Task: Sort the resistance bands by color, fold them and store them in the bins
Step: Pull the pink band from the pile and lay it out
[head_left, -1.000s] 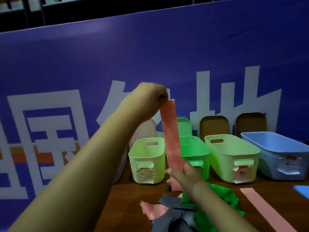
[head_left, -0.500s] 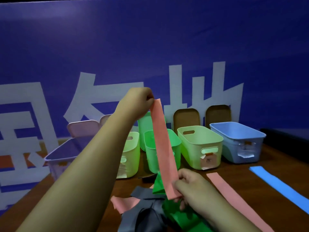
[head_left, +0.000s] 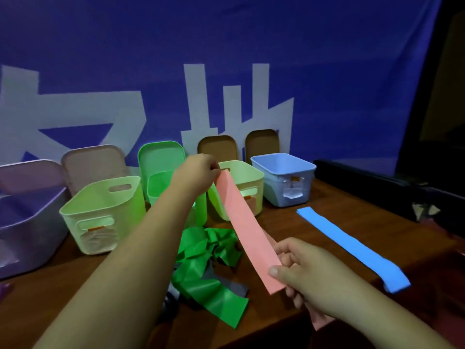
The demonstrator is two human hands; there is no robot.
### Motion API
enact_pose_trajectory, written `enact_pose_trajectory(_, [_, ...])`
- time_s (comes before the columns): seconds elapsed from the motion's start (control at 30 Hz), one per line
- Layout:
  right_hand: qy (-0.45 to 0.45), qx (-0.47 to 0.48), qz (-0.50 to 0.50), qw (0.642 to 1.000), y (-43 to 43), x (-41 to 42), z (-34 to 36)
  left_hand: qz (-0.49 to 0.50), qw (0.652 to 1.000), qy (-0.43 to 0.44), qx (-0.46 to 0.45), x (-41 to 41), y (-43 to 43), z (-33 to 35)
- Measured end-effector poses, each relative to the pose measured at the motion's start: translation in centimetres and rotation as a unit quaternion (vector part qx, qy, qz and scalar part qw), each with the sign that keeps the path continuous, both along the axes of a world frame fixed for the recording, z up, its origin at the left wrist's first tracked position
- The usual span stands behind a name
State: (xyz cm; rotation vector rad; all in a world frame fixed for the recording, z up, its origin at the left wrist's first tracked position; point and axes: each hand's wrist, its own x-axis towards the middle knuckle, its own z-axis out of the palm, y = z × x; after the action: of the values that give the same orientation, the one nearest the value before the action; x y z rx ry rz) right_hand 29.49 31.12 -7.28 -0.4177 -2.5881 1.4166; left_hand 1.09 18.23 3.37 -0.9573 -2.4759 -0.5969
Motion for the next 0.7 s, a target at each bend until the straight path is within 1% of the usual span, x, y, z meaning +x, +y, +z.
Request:
enact_pose_trajectory(0.07, [-0.022,-0.013,-0.022,0.999,1.1,1.5,-0.4,-0.016,1.0,0.0,-0.008,0.2,1.3,-1.3])
enact_pose_trajectory(0.17, [-0.013,-0.052,-0.05,0.997,2.5,3.2,-1.7,-0.026,0.999,-0.005,-0.039,0.6,2.8,-3.3])
enact_pose_trajectory(0.27, [-0.006,-0.023,-0.068,0.997,3.2,4.4,-3.0,-0.025,0.997,-0.019,-0.073,1.2,4.1,-5.5])
enact_pose_trajectory(0.47, [-0.019,-0.021,-0.079,0.997,3.3,6.0,-3.8,-0.006,0.992,-0.038,-0.122,2.0,6.6,-9.1])
enact_pose_trajectory(0.7, [-0.016,-0.008,-0.087,0.996,4.0,6.9,-4.3,0.035,0.985,-0.08,-0.151,2.7,8.4,-11.7])
